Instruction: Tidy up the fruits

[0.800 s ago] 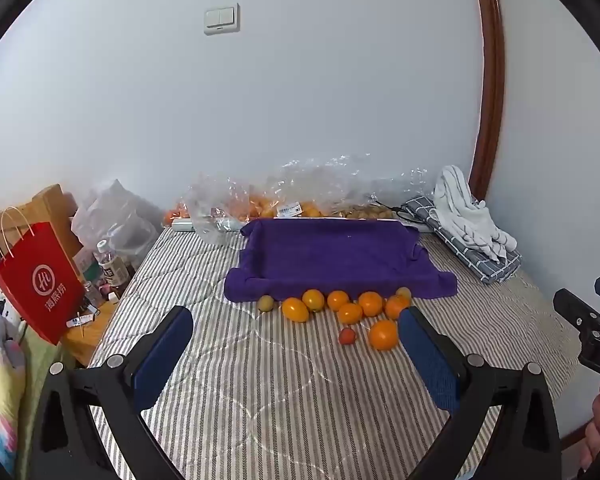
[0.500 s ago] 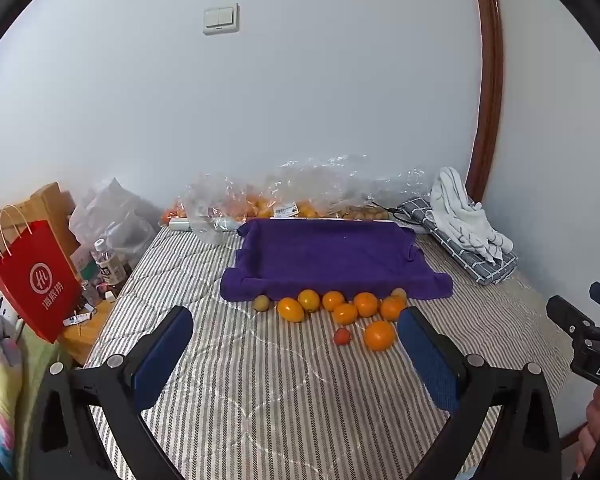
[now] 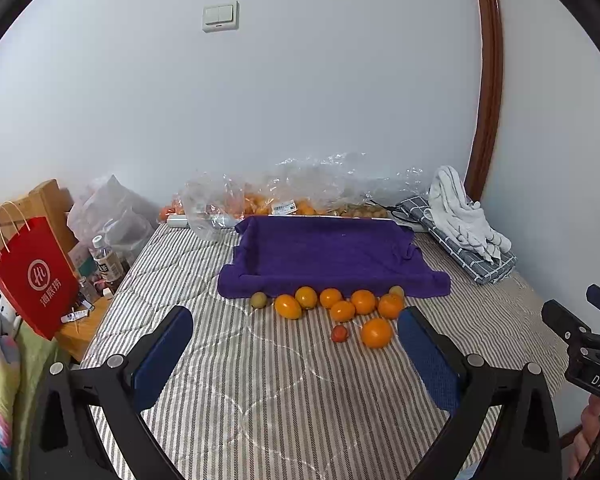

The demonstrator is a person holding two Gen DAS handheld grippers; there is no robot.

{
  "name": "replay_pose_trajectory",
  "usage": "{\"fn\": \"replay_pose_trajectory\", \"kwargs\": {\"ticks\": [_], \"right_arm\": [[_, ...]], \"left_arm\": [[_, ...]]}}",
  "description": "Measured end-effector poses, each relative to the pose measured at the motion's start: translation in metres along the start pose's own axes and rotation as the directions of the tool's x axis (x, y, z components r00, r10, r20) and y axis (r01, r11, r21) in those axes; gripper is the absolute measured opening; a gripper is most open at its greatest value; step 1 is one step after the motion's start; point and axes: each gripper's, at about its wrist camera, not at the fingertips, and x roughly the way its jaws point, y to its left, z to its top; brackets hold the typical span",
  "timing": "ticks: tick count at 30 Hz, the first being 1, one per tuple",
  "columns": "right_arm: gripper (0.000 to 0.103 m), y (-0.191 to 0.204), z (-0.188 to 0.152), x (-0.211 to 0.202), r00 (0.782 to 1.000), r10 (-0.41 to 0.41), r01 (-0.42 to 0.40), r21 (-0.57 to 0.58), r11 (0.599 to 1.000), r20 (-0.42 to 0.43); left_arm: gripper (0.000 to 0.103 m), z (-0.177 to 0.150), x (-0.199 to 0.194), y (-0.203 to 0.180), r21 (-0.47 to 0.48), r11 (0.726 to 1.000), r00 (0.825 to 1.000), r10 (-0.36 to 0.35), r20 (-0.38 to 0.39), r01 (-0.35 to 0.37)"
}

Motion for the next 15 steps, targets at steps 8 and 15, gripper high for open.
{"fn": "replay_pose_trajectory", "kwargs": {"ticks": [8, 15], "right_arm": [[0.103, 0.0008, -0.0001, -0.0010, 1.000, 0.003, -0.003, 0.001, 1.000, 0.001], [0.103, 0.0017, -0.0009, -0.0031, 1.000, 0.004, -0.004, 0.002, 1.000, 0.006]], "left_arm": [[0.103, 0.0007, 0.0005, 0.0009, -0.002, 1.000, 1.000, -0.004, -0.003, 0.004], [0.103, 0.0010, 0.0007, 0.0008, -0.001, 1.000, 1.000, -0.005, -0.003, 0.005]]}}
